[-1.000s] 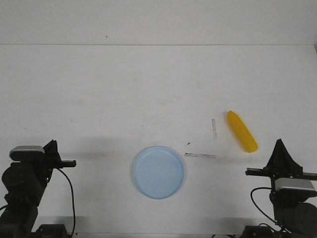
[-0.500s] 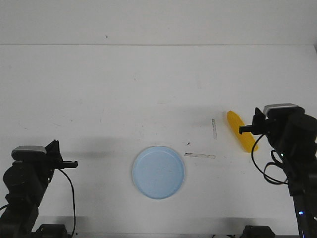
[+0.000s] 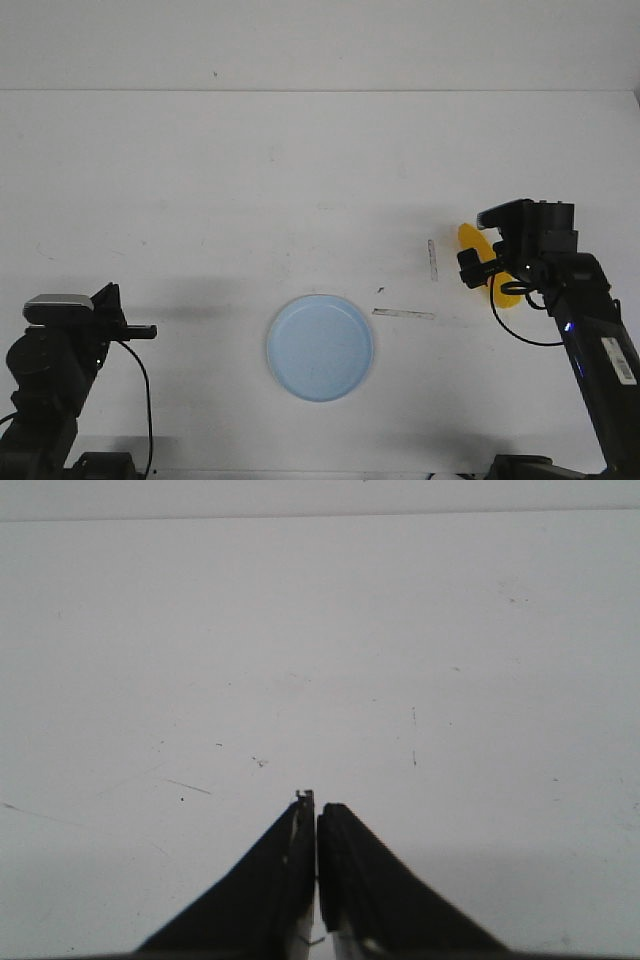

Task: Place corn on plate with both arms
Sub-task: 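Reach the right gripper to the yellow corn and grasp it, then carry the corn with the right gripper and lower it onto the plate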

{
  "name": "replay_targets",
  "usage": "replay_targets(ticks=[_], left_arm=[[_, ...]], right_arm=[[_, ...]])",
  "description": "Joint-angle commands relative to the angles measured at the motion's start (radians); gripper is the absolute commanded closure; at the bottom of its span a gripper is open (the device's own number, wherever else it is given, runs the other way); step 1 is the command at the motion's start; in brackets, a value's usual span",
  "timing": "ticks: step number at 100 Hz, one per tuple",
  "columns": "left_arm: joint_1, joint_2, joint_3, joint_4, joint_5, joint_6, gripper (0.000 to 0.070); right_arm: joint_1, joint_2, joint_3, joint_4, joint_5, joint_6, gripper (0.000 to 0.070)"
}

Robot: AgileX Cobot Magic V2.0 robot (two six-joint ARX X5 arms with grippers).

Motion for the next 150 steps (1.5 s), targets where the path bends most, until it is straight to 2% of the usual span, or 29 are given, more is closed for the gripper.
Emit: replay_targets(ticks=[1, 37, 55, 60, 73, 81, 102, 121, 134, 150], left_arm=[[-0.001, 0.004, 0.005, 0.004, -0.002, 0.0, 0.07], [-0.001, 0.004, 0.005, 0.004, -0.002, 0.0, 0.07], [-0.001, 0.004, 0.005, 0.004, -0.002, 0.0, 0.07], [-0.001, 0.004, 0.005, 0.004, -0.002, 0.0, 0.07], [-0.001, 0.004, 0.005, 0.004, -0.002, 0.0, 0.07], [-0.001, 0.004, 0.005, 0.004, -0.002, 0.0, 0.07], [-0.001, 0.004, 0.005, 0.005, -0.002, 0.0, 0.07], [-0.001, 0.004, 0.005, 0.005, -0.002, 0.0, 0.07], [-0.001, 0.005, 0.005, 0.005, -0.002, 0.0, 0.07], [-0.001, 0.005, 0.005, 0.005, -0.002, 0.0, 0.07]], right_arm=[[-0.003, 0.05, 0.019, 0.001, 0.0, -0.083, 0.0063], [-0.052, 0.248, 0.018, 0.029, 0.0, -0.099, 0.0067], [-0.06, 0.282, 0.018, 0.05, 0.0, -0.094, 0.0095], [-0.06, 0.282, 0.018, 0.058, -0.001, -0.093, 0.0161], [-0.059, 0.282, 0.018, 0.067, -0.001, -0.087, 0.0434], [-0.06, 0.282, 0.018, 0.06, 0.0, -0.087, 0.05], [-0.06, 0.248, 0.018, 0.04, 0.014, -0.048, 0.05], [-0.05, 0.138, 0.018, 0.018, 0.014, 0.031, 0.05], [-0.016, 0.041, 0.018, -0.01, 0.014, 0.14, 0.05], [0.065, -0.075, 0.018, -0.068, 0.01, 0.343, 0.05]])
